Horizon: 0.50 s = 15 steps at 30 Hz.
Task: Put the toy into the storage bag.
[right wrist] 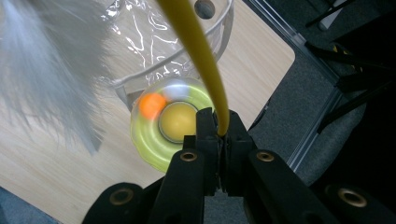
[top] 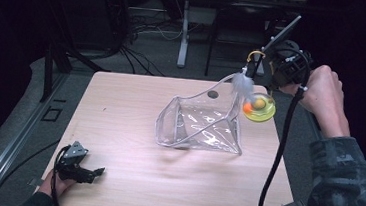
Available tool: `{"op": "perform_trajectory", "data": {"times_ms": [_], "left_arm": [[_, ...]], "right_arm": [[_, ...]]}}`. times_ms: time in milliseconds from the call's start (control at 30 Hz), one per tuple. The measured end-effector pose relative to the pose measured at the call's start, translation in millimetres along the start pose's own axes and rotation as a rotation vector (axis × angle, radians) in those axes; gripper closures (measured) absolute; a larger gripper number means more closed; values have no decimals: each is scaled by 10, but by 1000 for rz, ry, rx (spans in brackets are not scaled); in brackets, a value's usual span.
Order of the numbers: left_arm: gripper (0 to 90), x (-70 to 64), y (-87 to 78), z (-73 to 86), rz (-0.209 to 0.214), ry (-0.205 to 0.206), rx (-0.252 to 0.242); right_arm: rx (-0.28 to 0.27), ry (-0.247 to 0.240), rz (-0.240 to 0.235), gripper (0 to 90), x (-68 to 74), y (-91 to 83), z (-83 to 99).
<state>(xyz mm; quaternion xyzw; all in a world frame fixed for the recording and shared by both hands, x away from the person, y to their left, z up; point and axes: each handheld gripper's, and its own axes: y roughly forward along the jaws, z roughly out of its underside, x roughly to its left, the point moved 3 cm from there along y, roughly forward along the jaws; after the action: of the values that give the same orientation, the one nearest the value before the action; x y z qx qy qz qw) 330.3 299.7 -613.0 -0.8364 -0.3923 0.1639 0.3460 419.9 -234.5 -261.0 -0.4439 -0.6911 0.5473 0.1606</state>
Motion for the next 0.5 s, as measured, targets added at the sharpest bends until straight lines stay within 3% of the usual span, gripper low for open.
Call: {"op": "perform_trajectory", "data": {"times_ms": [500], "left_arm": [[0,3,0,-1,0,4,0]], "right_arm": [[-44,-23,-7,878,138,-174,-305]]}}
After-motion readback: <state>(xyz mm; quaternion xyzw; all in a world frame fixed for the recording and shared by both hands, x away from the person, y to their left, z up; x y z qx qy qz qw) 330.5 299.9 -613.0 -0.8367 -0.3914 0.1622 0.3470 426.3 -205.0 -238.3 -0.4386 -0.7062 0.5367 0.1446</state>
